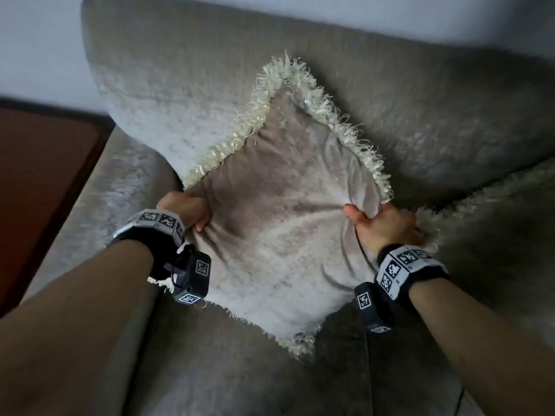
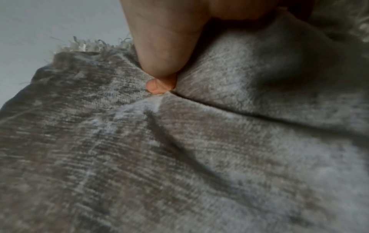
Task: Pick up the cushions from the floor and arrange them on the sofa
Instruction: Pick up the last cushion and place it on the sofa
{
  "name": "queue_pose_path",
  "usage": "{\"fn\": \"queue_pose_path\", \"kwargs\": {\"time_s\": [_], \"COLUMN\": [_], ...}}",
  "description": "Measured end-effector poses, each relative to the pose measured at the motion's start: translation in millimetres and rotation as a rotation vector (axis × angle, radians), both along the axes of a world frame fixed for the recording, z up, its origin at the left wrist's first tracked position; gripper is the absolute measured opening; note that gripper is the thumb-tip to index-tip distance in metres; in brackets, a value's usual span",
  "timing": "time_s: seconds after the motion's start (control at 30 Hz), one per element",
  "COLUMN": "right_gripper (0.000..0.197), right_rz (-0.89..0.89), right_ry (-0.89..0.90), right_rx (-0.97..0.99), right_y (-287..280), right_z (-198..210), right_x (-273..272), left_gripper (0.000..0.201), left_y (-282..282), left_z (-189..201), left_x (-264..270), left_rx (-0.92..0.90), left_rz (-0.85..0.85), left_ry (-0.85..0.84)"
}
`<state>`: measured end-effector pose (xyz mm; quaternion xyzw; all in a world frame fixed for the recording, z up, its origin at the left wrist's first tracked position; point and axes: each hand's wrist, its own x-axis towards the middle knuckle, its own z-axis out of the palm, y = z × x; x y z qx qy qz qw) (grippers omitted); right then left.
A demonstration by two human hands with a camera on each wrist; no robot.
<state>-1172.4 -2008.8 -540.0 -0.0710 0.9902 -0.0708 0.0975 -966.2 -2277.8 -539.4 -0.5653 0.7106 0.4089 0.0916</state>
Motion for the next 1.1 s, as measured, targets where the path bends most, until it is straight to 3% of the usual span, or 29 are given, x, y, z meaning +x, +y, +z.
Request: {"fn": "queue_pose_path", "kwargs": {"time_s": [0.1,0.17,0.23,0.27,0.33,0.4,0.5,0.63,0.7,0.83,0.93,1.03,1.1], "right_gripper": [0.092,0.093,0.093,0.091,0.085,0.094,0.119,0.142,0.13,0.073,0.056,0.055,0.062], "right_rz": [-0.063,-0.085,-0.082,-0.069,-0.018,0.061,0.118,0.092,0.061,0.017,0.037,0.045,0.1], "right_ry": [-0.088,-0.103,-0.042,0.009,0.053,0.005,-0.13,-0.267,-0.243,-0.141,0.005,0.085,0.012], "right_rx": [-0.074,-0.095,-0.163,-0.228,-0.317,-0.28,-0.257,-0.244,-0.222,-0.314,-0.355,-0.392,-0.33], "right_y": [-0.5,-1.5,0.0,2.5,9.6,14.8,13.1,5.3,2.2,3.2,0.1,-7.5,-9.8], "right_z": [-4.9,-10.3,-17.0,-21.7,-29.0,-34.0,-35.4,-40.6,-46.7,-55.1,-42.6,-26.5,-24.4], "right_x": [10.4,13.4,13.0,11.2,6.7,3.0,6.4,16.0,14.3,11.4,9.6,-10.0,-23.6], "left_gripper": [0.017,0.007,0.01,0.017,0.049,0.076,0.088,0.093,0.085,0.056,0.033,0.038,0.063], "left_y": [-16.0,-21.1,-22.6,-23.1,-20.6,-14.1,-8.2,-5.7,-5.9,-0.3,0.7,-1.7,-4.3], "left_z": [29.6,32.2,20.1,10.5,-8.8,-20.5,-25.9,-26.6,-28.6,-33.4,-24.2,-7.6,-9.8], "left_x": [-8.0,-14.0,-16.3,-16.6,-17.4,-15.1,-15.7,-20.2,-17.3,-11.0,-16.4,-31.6,-37.6], "left_rx": [-0.122,-0.195,-0.292,-0.33,-0.342,-0.369,-0.417,-0.318,-0.319,-0.439,-0.592,-0.651,-0.561], "left_rz": [-0.058,-0.051,-0.065,-0.073,-0.094,-0.151,-0.239,-0.268,-0.265,-0.294,-0.276,-0.22,-0.187], "left_ry": [-0.02,-0.017,-0.027,-0.038,-0.069,-0.126,-0.184,-0.246,-0.274,-0.342,-0.29,-0.213,-0.252]}}
